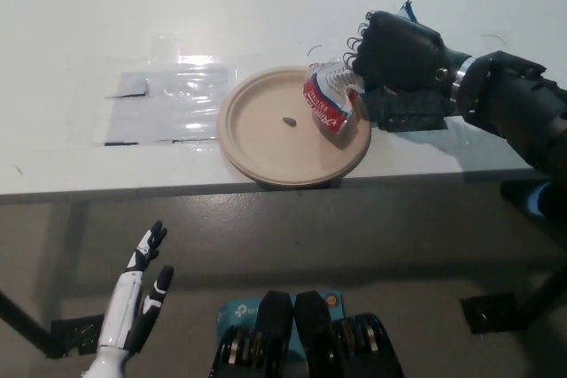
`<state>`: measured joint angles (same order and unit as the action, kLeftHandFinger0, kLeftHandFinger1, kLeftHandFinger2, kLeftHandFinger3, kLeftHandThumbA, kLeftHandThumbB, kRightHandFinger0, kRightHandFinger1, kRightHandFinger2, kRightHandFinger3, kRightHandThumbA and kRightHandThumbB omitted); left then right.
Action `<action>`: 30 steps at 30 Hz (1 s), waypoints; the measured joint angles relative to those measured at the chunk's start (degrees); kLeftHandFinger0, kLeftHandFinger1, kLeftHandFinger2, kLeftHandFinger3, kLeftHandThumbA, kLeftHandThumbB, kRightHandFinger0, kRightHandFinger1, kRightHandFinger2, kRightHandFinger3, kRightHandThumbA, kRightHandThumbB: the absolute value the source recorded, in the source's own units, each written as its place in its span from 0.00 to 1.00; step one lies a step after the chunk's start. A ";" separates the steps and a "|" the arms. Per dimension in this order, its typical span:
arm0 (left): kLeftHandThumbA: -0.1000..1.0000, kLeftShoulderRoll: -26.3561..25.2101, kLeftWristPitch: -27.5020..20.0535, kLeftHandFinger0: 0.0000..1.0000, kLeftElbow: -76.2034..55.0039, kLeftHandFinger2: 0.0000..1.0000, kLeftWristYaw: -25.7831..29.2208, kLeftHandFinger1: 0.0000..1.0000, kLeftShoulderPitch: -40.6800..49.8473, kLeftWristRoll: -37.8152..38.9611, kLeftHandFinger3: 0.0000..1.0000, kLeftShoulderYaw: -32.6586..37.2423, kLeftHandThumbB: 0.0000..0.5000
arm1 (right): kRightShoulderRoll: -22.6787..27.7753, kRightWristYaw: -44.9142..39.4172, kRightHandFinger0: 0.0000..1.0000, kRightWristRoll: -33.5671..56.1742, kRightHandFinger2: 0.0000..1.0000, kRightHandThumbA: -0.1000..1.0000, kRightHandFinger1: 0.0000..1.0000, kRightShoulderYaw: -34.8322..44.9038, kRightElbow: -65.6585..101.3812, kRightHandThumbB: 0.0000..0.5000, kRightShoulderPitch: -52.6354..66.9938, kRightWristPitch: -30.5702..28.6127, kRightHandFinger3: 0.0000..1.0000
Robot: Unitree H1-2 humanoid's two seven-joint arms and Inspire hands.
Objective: The robot picks up a small bag of sunflower seeds on the right hand side and take it to the empty plate on the left hand side then pours some sunflower seeds on to the plate.
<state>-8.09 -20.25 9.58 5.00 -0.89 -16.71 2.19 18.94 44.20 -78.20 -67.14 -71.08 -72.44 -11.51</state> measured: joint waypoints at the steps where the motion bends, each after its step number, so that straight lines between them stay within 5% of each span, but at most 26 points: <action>1: 1.00 0.00 0.00 1.00 0.00 1.00 0.00 1.00 0.00 0.02 1.00 0.00 0.53 | 0.00 0.10 0.00 -0.14 0.38 0.00 0.00 -0.06 0.01 0.62 -0.19 0.00 0.16; 8: 1.00 0.00 0.00 1.00 0.02 1.00 0.00 1.00 -0.06 0.15 1.00 0.09 0.56 | 0.01 1.23 0.00 -0.75 0.37 0.00 0.00 0.03 0.74 0.68 -2.23 0.01 0.15; 15: 1.00 -0.13 0.00 1.00 -0.01 1.00 0.00 1.00 -0.05 0.12 1.00 0.11 0.58 | 0.06 1.85 0.00 -0.69 0.37 0.00 0.00 0.62 0.72 0.64 -2.20 -0.01 0.18; 17: 1.00 -0.13 0.00 1.00 -0.01 1.00 0.00 1.00 -0.18 0.14 1.00 0.11 0.56 | 0.10 1.97 0.00 -0.61 0.32 0.00 0.00 1.08 0.48 0.68 -2.21 -0.01 0.27; 22: 1.00 -0.25 0.00 1.00 -0.02 1.00 0.00 1.00 -0.34 0.15 1.00 0.12 0.57 | 0.25 2.35 0.00 -0.62 0.26 0.00 0.00 1.31 0.31 0.68 -2.22 0.01 0.19; 24: 1.00 -0.26 0.02 1.00 -0.03 1.00 0.00 1.00 -0.33 0.15 1.00 0.13 0.56 | 0.38 3.00 0.00 -0.64 0.24 0.00 0.00 1.32 0.29 0.70 -2.23 0.01 0.24; 25: 1.00 -0.26 0.02 1.00 -0.03 1.00 0.00 1.00 -0.33 0.15 1.00 0.13 0.56 | 0.40 3.15 0.00 -0.65 0.23 0.00 0.00 1.31 0.27 0.61 -2.23 0.01 0.21; 30: 1.00 -0.26 0.02 1.00 -0.02 1.00 0.01 1.00 -0.32 0.16 1.00 0.19 0.57 | 0.39 3.32 0.00 -0.68 0.25 0.00 0.00 1.28 0.24 0.62 -1.88 -0.04 0.24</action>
<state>-8.35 -20.23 9.55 5.01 -1.21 -16.55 2.38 19.34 47.51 -78.88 -65.86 -70.84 -74.33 -11.55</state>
